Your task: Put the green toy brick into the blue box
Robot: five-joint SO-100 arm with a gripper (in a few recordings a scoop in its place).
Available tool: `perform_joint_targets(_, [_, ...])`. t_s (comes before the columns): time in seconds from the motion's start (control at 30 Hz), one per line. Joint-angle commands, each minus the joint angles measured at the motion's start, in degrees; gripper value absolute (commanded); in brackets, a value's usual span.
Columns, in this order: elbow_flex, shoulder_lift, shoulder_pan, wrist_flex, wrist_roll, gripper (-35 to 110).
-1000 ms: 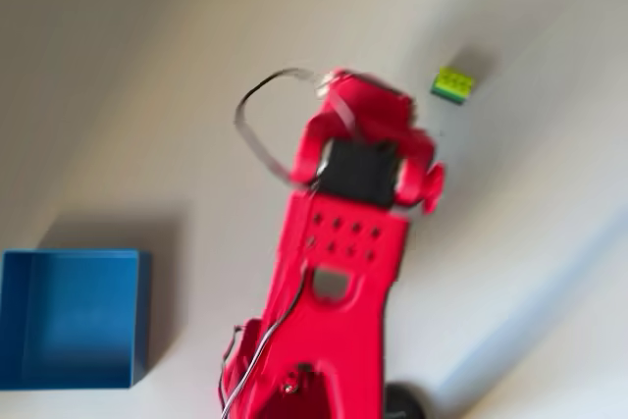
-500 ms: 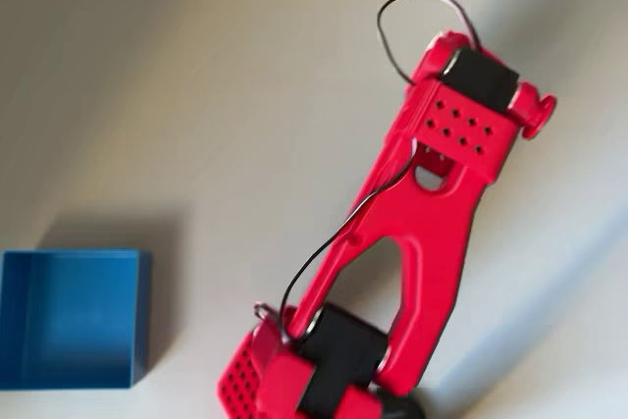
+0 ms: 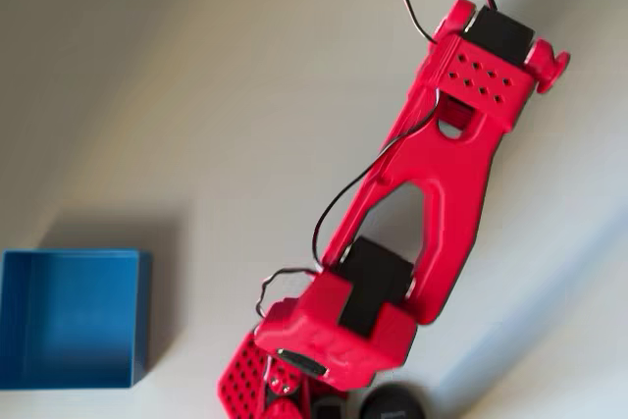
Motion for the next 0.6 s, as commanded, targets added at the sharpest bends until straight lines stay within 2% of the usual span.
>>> perform_joint_targets(0.0, [-7.8, -1.1, 1.1, 1.5, 0.4, 21])
perform_joint_targets(0.57, [-22.9, -16.4, 4.8, 6.1, -5.7, 21])
